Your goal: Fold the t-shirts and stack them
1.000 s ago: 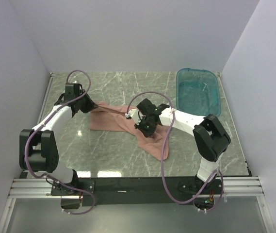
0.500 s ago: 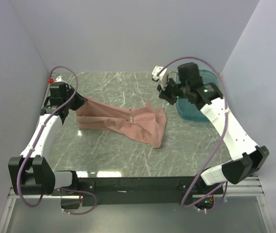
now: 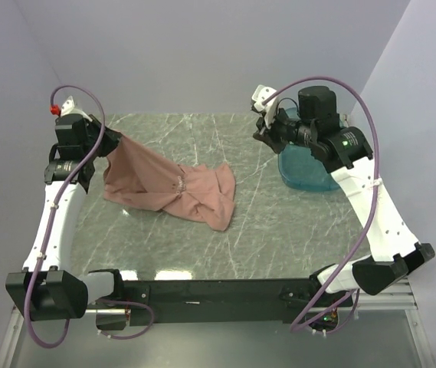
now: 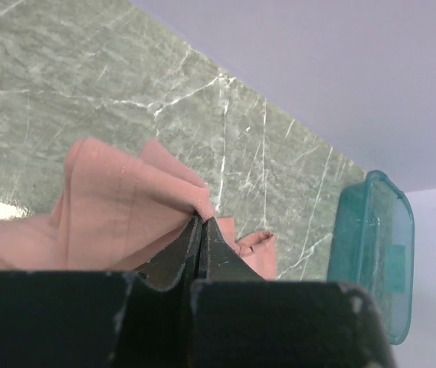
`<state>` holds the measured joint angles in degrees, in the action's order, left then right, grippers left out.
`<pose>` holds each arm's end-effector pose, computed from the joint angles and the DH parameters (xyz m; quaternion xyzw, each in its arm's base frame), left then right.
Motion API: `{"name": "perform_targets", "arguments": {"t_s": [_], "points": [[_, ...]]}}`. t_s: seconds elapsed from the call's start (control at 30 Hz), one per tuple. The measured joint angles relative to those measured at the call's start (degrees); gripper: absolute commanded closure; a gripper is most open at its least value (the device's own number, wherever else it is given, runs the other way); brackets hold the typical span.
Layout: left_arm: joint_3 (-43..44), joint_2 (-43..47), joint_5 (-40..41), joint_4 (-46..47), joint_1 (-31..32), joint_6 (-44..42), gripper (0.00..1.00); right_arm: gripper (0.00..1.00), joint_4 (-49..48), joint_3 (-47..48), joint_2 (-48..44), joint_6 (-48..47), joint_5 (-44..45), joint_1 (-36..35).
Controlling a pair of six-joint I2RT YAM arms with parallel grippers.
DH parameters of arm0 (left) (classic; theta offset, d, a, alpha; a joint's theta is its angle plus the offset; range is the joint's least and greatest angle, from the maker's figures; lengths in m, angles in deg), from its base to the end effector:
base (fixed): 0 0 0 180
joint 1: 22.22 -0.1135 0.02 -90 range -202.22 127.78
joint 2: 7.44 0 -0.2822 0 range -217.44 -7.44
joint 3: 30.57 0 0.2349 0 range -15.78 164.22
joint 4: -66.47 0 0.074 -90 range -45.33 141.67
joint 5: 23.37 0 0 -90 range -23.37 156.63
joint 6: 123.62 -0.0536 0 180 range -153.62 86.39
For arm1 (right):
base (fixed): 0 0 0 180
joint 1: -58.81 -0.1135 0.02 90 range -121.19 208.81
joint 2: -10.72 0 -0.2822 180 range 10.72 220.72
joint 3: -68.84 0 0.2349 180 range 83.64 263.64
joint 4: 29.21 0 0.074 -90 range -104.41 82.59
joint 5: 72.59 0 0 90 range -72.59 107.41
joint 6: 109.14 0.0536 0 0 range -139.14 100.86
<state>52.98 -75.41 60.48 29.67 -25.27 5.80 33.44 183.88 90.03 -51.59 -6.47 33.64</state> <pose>0.2590 0.0081 0.3921 -0.2702 0.7790 -0.2181 0.5220 0.2333 0.1336 0.4723 -0.4967 0.6785 0.1435 0.5219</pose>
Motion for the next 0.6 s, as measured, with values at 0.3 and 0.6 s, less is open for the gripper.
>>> {"name": "perform_targets", "arguments": {"t_s": [0.3, 0.6], "points": [[-3.08, 0.24, -0.59, 0.20, -0.22, 0.00, 1.00, 0.44, -1.55, -16.98, 5.35, 1.60, -5.49, -12.48], [-5.68, 0.59, -0.59, 0.26, -0.33, -0.87, 1.00, 0.41, -3.89, -4.79, 31.61, 7.43, 6.56, -18.56]]}}
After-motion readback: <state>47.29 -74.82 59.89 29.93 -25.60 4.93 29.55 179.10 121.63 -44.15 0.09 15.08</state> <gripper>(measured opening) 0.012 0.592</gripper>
